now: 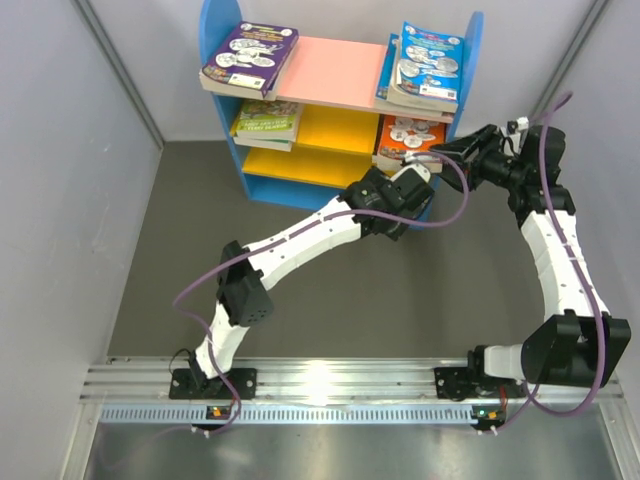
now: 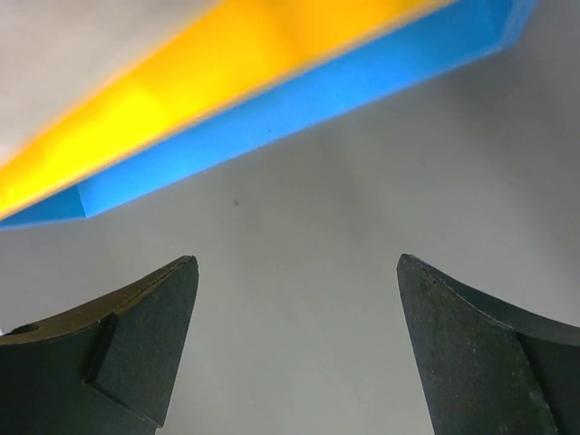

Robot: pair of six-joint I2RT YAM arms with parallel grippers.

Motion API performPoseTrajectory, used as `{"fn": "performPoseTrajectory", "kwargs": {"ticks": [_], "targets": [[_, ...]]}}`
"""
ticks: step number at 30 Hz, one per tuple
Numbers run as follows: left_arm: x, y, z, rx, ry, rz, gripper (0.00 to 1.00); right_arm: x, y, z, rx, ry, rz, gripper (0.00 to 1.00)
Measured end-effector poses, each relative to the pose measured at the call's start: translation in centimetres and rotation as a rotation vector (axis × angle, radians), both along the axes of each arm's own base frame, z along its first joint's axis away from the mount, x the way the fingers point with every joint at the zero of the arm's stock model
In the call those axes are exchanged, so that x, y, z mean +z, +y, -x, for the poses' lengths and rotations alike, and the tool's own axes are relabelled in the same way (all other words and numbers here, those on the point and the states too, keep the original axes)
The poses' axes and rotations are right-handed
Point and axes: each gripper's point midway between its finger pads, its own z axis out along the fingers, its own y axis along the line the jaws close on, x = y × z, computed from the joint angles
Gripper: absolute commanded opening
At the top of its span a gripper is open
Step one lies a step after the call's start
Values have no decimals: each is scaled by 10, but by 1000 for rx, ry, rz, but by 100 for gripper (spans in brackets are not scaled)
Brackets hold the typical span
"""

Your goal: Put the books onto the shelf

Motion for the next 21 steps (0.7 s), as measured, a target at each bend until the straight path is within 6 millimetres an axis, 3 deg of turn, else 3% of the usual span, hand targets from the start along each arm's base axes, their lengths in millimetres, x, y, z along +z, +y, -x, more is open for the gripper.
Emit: {"fn": "performPoseTrajectory", "kwargs": {"ticks": [9,21], "targets": [[-6,6,-38,35,3,29,97,-5,-1,6,2,25,-10,69],[-1,-22,-47,7,15,142,96,13,4,60,18,-58,-16,79]]}}
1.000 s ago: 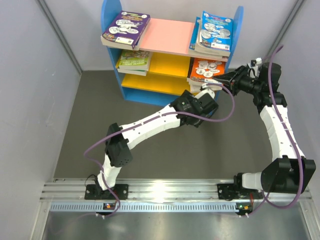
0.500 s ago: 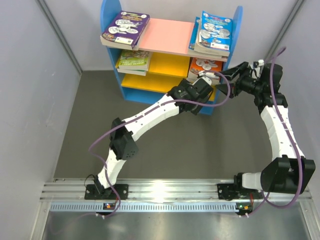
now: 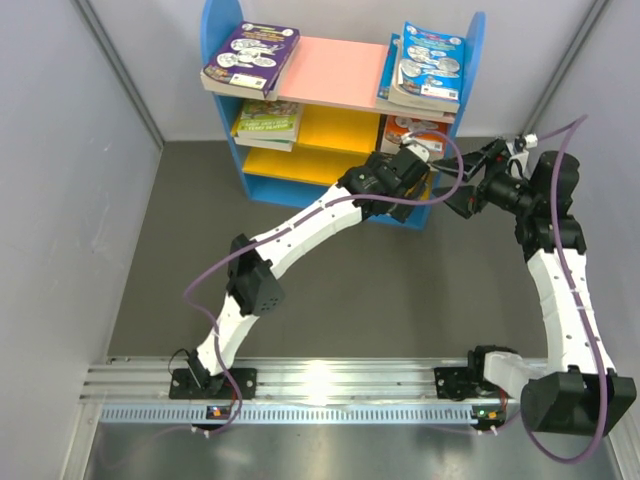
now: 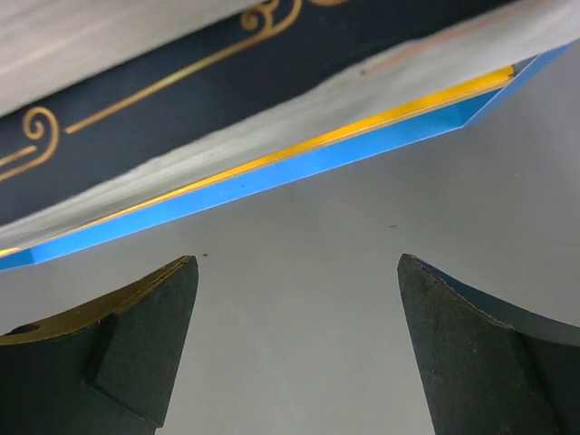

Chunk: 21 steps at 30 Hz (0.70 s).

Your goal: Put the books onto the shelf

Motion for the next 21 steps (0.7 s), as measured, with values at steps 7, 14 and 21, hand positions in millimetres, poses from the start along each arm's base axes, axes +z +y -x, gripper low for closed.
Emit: {"fn": "performPoseTrajectory", "kwargs": {"ticks": [7,14,21], "targets": [[-10,19,21,48,54,9,95,-14,1,14,16,1,32,85],[28,82,72,107,60,103,97,-19,11,29,63,-51,104,96],[58,166,128,177,-4,250,99,-7,42,84,221,-268,235,100]]}}
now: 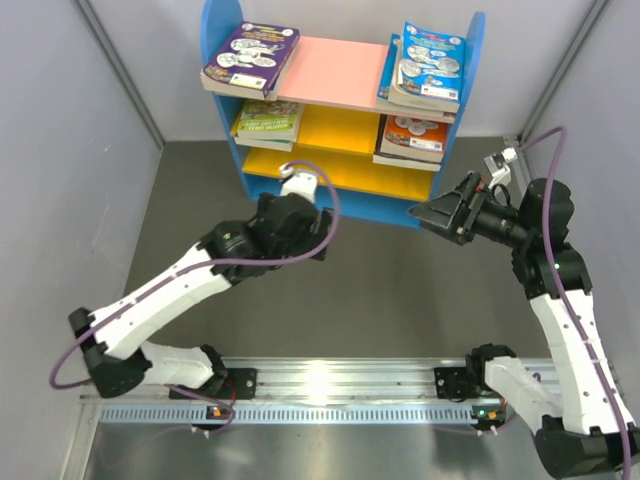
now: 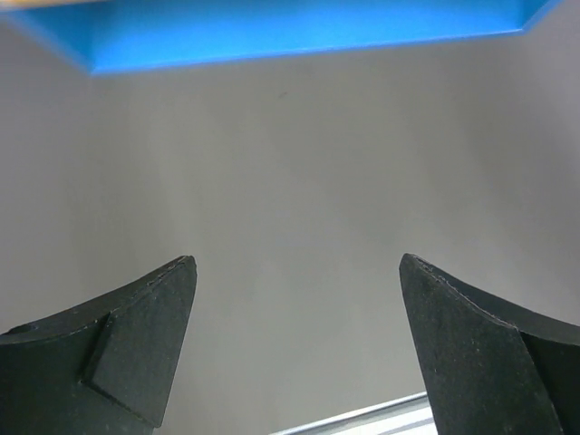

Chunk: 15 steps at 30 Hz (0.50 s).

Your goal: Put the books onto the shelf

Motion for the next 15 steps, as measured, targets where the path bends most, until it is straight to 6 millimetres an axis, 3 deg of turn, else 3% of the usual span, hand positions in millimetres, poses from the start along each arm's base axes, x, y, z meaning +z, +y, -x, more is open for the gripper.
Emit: {"fn": "performPoseTrajectory", "kwargs": {"ticks": [4,9,12,15], "targets": [[-15,50,15,113,-51,4,99,-3,-2,28,6,-98,91,100],[-65,110,14,249,-173,-83,99,-5,-10,49,-10,-186,191,100],[-103,153,7,342,-188,-95,99,0,-14,51,-29,-219,227,100],[-121,197,-14,508,-181,-83,99,-1,-18,49,-61,-216,246,100]]}}
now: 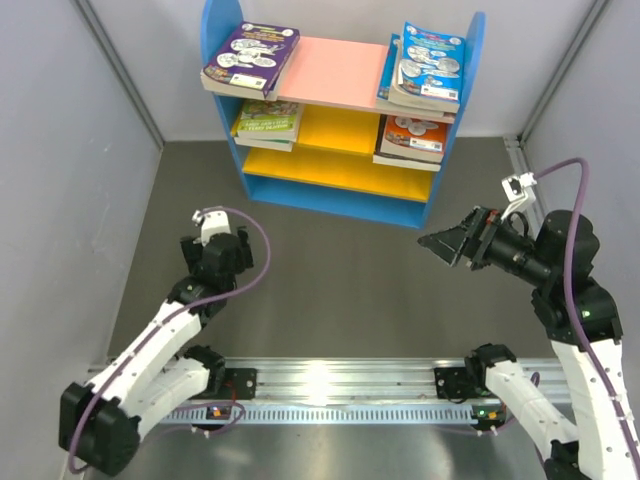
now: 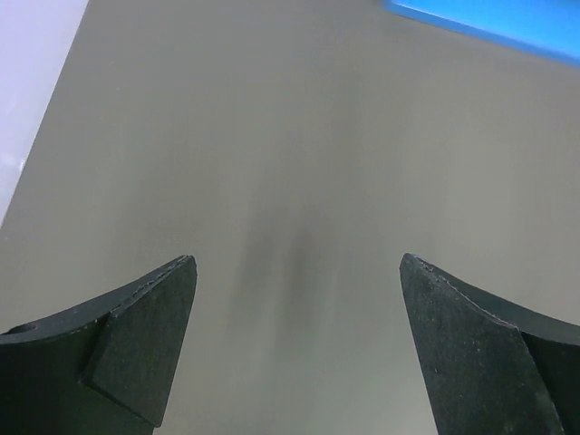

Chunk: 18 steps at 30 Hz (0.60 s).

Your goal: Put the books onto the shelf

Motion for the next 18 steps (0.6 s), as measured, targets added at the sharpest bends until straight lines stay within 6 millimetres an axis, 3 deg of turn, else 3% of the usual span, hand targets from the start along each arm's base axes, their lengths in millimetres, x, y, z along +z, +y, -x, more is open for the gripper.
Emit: {"fn": "performPoseTrajectory", "kwargs": {"ticks": [5,15,18], "targets": [[-24,37,-36,116,-19,3,99,-1,-9,-1,-67,-5,14,100],[-100,84,-41,201,-21,43,99,2,-26,4,-162,-44,53,100],[-105,87,-50,199,-37,67,99,-9,-32,3,-185,-17,94,100]]}}
